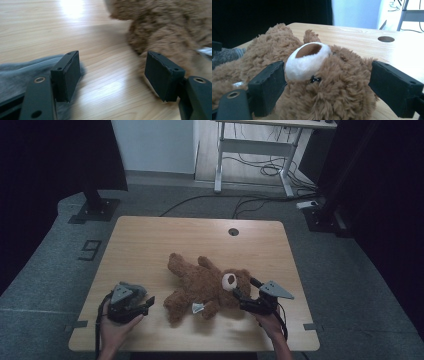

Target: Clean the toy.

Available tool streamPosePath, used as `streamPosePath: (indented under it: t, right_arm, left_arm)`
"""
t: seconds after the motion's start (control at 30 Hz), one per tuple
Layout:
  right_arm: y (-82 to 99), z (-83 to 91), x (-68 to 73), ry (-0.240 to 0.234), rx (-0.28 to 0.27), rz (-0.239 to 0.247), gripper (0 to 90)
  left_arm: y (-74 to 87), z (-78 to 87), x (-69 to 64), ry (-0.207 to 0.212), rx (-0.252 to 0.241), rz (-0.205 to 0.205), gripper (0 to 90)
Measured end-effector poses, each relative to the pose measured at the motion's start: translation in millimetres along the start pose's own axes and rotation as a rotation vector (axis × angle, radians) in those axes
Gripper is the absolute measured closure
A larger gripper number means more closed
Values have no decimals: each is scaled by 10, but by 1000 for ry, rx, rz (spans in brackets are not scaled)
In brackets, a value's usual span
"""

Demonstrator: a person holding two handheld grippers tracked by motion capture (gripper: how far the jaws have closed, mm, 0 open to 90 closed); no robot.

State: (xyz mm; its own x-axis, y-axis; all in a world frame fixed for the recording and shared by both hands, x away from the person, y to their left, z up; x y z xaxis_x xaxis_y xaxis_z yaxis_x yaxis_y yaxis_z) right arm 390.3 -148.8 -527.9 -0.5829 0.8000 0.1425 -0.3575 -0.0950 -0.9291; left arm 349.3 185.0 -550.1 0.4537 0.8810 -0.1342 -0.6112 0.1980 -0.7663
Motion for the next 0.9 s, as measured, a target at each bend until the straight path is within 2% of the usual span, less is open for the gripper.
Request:
streamPosePath:
  t: [0.1,0.23,0.4,0.5,0.63,0.77,0.9]
  right_arm:
    - [26,17,5,0,11,5,132]
    - [93,78,-4,3,28,8,132]
    - [150,179,-4,1,36,18,132]
    - [226,235,6,6,44,19,132]
    - [351,334,23,5,53,23,132]
    - [478,444,55,6,60,12,137]
    - [669,516,61,19,96,14,140]
  left_arm:
    - [-43,-44,-126,21,-12,-13,291]
    - [-43,-90,-230,36,-29,-13,295]
    - [48,-119,-314,45,-12,-25,301]
    - [127,-119,-370,52,2,-51,305]
    - [226,-94,-444,80,2,-63,312]
    - [317,-61,-466,92,11,-73,313]
    - [391,-2,-454,97,6,-54,316]
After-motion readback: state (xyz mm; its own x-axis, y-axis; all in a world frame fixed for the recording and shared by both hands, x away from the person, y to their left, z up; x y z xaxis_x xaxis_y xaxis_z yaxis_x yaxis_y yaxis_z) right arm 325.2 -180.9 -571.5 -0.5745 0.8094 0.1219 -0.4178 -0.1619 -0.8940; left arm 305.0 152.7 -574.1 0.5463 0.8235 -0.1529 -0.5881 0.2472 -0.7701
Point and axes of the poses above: each handheld gripper's, and its own axes: z roughly backward along the jaws, y roughly out of its underside, x roughly to its left, the point moved 10 cm from there along -z, roughly forward along the jaws, and after that the axes turned 5 degrees about x, right-handed, at the moved point
